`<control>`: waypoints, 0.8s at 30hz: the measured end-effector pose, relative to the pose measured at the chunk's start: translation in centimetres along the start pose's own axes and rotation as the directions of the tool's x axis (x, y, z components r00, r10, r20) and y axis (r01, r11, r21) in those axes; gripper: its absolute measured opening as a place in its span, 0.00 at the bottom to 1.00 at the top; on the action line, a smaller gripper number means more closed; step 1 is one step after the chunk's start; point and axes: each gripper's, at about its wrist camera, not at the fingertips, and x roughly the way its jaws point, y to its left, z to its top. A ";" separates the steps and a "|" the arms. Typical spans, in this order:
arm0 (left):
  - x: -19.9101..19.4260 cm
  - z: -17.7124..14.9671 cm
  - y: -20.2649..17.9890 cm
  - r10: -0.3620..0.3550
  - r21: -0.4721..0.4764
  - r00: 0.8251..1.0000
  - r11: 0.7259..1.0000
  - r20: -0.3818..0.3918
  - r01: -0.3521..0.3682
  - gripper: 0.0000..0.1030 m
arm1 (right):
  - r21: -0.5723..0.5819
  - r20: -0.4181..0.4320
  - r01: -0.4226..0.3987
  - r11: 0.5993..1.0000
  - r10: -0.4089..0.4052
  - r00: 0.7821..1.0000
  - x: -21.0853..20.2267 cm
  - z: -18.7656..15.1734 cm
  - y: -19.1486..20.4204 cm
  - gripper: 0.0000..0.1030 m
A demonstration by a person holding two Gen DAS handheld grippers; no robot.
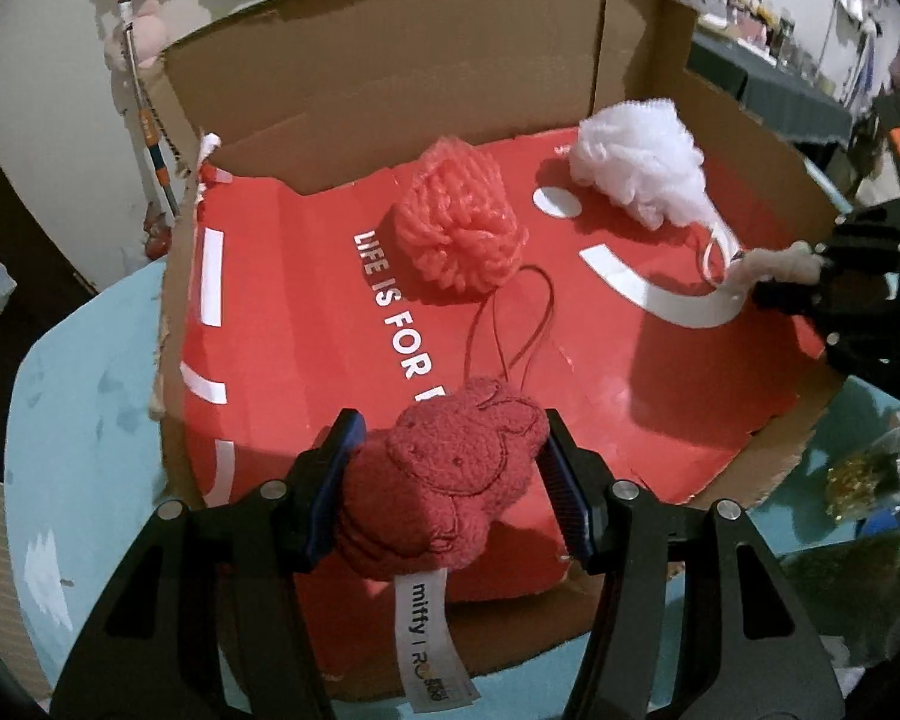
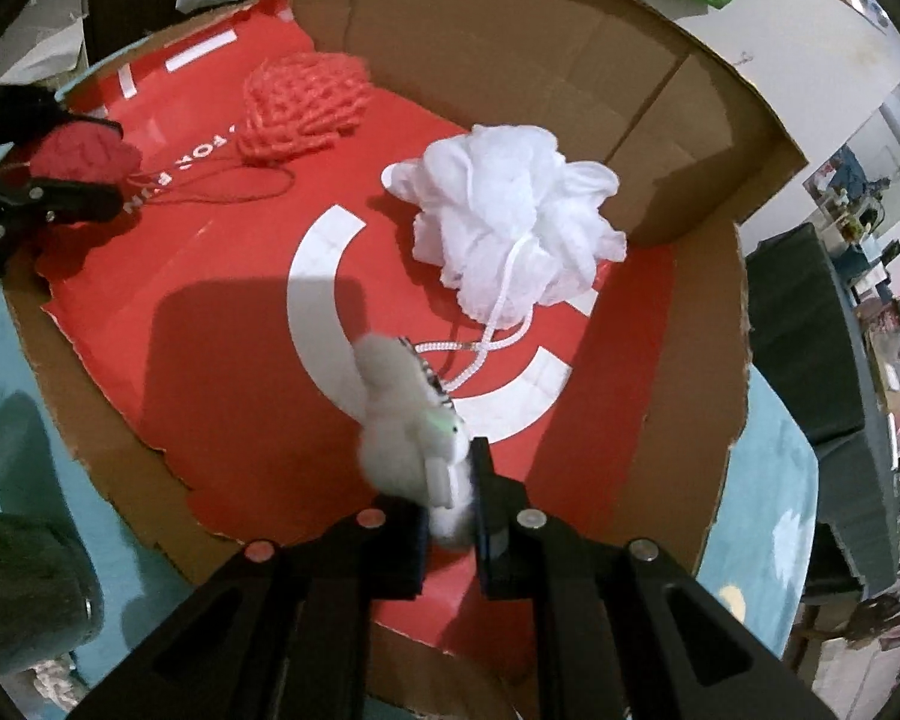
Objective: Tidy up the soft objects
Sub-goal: 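Carry the bunny pad and bunny keychain over the box and lower them inside, then open both tools to drop the items in the box and withdraw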
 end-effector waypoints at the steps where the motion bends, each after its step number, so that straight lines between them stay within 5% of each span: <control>1: 0.3 0.1 -0.2 0.014 0.009 1.000 1.000 -0.010 -0.014 0.55 | -0.006 -0.006 0.003 1.000 -0.003 1.000 0.1 0.0 0.1 0.11; 11: 2.1 0.1 -0.2 0.037 0.035 0.998 0.999 -0.054 -0.035 0.57 | -0.003 -0.013 0.014 1.000 -0.014 1.000 0.4 0.3 -0.2 0.14; 24: 1.9 0.0 -0.6 0.002 0.042 0.999 0.999 -0.042 0.000 0.66 | 0.025 0.017 -0.074 0.997 0.074 0.997 -0.4 0.2 -0.2 0.42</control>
